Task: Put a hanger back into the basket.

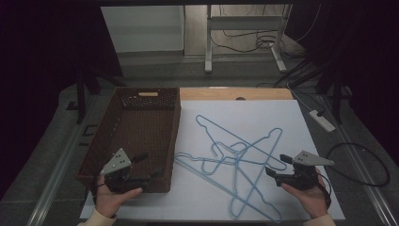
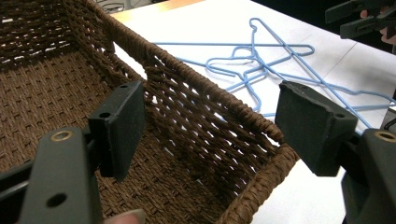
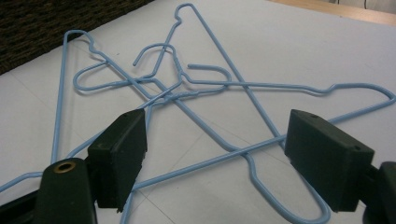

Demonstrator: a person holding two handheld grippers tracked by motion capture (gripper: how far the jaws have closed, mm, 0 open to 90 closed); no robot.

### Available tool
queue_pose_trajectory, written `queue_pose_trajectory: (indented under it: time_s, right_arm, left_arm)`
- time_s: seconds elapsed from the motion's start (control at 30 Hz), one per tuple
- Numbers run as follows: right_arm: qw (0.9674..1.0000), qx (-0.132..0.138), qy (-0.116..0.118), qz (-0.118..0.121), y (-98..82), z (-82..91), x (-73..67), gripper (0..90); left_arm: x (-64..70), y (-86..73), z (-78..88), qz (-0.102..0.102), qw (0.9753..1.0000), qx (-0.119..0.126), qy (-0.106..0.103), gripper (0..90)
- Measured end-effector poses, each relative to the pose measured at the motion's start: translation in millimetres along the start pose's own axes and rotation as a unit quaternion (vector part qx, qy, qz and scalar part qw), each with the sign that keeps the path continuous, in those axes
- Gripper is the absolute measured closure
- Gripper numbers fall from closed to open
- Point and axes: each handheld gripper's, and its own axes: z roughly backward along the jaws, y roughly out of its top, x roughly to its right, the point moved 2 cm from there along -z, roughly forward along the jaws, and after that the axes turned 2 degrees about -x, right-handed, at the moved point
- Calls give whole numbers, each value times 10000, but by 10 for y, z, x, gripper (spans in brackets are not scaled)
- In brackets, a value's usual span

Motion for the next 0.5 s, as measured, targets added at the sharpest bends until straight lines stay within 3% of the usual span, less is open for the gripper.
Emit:
queue_pose_trajectory:
  time_s: [0.5]
  right_arm:
    - [10000, -59, 10, 36, 5, -36, -6, 227]
  left_arm:
    - [-6, 27, 41, 53, 10000, 10, -10, 258]
